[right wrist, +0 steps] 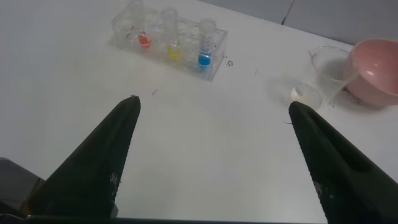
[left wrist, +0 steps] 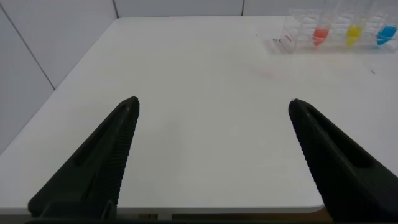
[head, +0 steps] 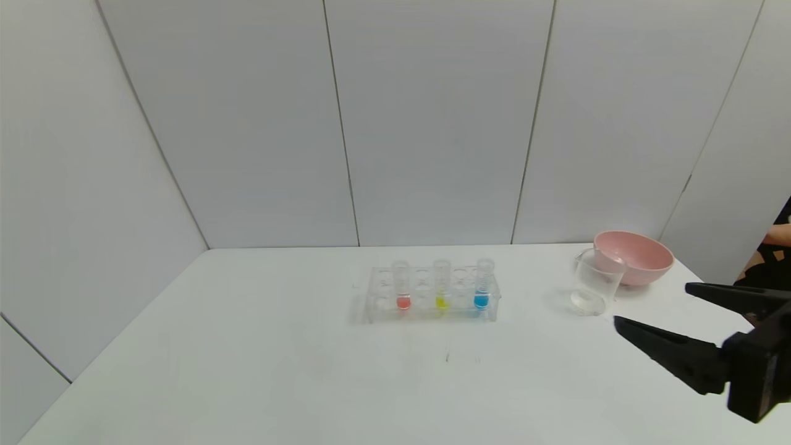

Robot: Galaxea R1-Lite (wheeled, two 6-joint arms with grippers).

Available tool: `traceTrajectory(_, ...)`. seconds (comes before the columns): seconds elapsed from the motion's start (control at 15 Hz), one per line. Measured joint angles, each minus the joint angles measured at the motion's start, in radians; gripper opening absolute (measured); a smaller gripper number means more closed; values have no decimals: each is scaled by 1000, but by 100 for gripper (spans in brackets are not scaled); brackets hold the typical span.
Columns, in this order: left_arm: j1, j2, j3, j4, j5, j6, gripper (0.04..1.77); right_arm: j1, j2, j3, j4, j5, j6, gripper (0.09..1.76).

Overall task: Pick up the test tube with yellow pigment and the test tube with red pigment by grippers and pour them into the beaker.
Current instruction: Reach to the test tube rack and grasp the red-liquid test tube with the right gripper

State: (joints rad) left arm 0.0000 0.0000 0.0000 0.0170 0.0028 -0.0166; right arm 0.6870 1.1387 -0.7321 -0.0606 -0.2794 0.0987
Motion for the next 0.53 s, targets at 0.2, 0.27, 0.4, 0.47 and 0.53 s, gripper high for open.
traceTrajectory(0.2,0,0,0,0,0,0,172,90,125,-16,-100,-68,51,171)
traceTrajectory(0.27,0,0,0,0,0,0,172,116,170,-20,-139,-83,57,171)
traceTrajectory(0.4,0,0,0,0,0,0,172,177,264,-38,-179,-120,89,171)
traceTrajectory(0.47,0,0,0,0,0,0,172,211,309,-58,-181,-148,131,171)
traceTrajectory(0.53,0,0,0,0,0,0,172,243,356,-88,-180,-174,173,171)
